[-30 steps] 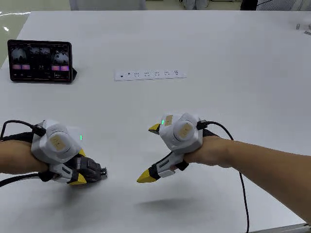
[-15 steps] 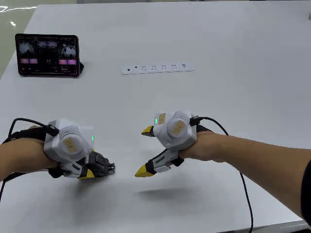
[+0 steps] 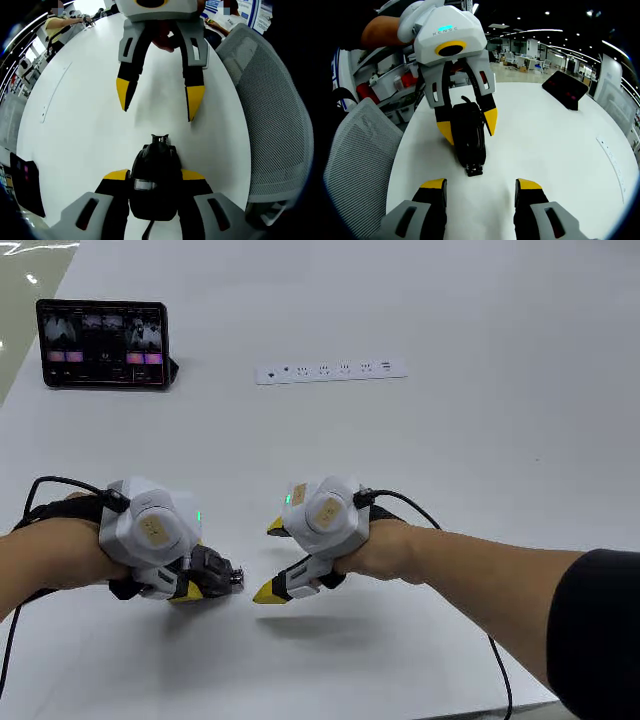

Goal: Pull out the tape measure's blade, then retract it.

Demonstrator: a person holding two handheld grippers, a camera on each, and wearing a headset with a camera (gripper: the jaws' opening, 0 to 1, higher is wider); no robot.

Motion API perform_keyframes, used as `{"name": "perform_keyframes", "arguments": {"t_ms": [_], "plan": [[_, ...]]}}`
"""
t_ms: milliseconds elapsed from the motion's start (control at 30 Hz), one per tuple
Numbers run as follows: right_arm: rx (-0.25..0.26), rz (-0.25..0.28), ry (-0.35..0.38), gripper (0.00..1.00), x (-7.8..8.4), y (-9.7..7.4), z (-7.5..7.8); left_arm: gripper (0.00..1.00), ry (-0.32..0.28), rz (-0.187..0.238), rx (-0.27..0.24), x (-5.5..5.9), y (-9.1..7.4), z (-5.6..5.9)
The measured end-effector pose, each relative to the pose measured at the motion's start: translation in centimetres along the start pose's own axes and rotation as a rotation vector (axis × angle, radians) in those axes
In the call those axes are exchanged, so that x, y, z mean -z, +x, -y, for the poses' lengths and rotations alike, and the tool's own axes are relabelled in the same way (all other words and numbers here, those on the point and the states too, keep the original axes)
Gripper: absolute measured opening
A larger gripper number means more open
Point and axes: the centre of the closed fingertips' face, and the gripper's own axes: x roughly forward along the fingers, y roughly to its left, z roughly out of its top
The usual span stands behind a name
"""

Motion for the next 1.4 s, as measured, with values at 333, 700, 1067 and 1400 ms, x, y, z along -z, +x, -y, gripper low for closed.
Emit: {"name": "perform_keyframes", "arguments": {"t_ms": [333, 700, 1067, 1400], "plan": [[-0.04, -0.023, -0.059, 0.38, 0.0, 2.2, -1.1, 0.33, 0.01, -0.013, -0.012, 0.2, 0.1, 0.1], [-0.047, -0.042, -0.105, 0.17, -0.2, 3.7, -0.8, 0.33, 0.009, 0.007, -0.003, 0.2, 0.2, 0.1], [-0.069, -0.083, -0.142, 0.13, -0.3, 4.0, -1.2, 0.33, 0.006, 0.011, 0.004, 0.1, 0.3, 0.2], [-0.081, -0.059, -0.146, 0.1, -0.1, 4.0, -1.0, 0.33, 0.004, 0.008, 0.001, 0.2, 0.3, 0.3]]}}
